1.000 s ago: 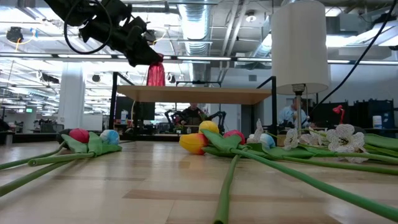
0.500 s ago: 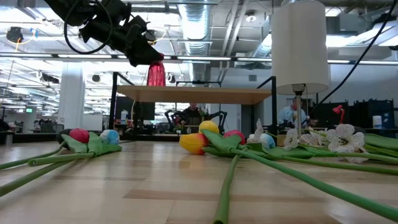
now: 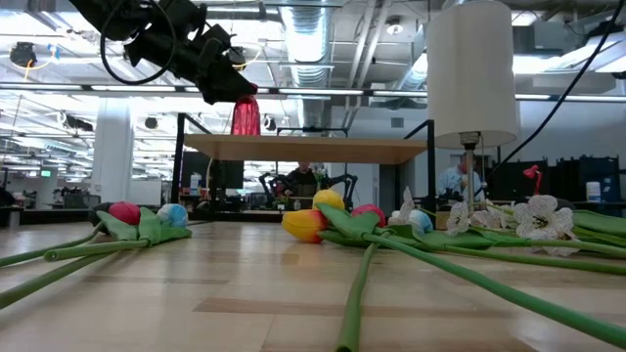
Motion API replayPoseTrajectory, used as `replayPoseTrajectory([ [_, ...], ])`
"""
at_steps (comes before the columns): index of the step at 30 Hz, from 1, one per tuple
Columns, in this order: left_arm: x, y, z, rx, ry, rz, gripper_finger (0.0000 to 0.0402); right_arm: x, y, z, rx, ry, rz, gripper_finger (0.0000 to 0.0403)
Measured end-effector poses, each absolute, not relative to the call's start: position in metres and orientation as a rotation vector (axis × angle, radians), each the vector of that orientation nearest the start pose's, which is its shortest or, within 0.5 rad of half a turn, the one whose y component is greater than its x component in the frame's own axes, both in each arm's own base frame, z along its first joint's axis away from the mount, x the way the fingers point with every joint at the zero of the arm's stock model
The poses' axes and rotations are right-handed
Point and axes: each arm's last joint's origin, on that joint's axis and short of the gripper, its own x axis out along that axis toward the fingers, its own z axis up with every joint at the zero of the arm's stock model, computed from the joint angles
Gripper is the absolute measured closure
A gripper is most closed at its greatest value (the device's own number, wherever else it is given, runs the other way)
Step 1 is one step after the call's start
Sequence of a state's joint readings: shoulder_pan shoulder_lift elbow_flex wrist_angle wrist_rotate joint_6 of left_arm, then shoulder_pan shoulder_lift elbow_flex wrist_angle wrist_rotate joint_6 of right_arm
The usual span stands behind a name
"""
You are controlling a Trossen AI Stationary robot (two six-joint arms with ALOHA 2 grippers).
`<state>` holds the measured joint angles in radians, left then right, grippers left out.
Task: Pick and place flowers into a vace then onto a shelf
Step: Put the yellow flower vase on the shelf
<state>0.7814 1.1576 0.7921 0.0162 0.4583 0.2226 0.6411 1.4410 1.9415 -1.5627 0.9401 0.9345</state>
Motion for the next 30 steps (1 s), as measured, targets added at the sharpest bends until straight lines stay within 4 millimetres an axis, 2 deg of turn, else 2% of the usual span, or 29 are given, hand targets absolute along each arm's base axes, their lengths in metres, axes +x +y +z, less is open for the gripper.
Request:
replayPoseTrajectory([
  [10, 0.187, 0.169, 0.282, 0.018, 0.323, 0.305, 0.0103, 0.185, 0.109, 0.461, 0.128, 0.534, -0.564, 0.0342],
  [16, 0.179, 0.163, 0.293, 0.044, 0.3, 0.349, 0.009, 0.185, 0.109, 0.461, 0.128, 0.534, -0.564, 0.0342],
  [26, 0.15, 0.136, 0.304, 0.006, 0.381, 0.386, 0.009, 0.185, 0.109, 0.461, 0.121, 0.541, -0.558, 0.0342],
  [30, 0.135, 0.121, 0.312, -0.043, 0.361, 0.397, 0.009, 0.185, 0.109, 0.461, 0.116, 0.548, -0.551, 0.0342],
])
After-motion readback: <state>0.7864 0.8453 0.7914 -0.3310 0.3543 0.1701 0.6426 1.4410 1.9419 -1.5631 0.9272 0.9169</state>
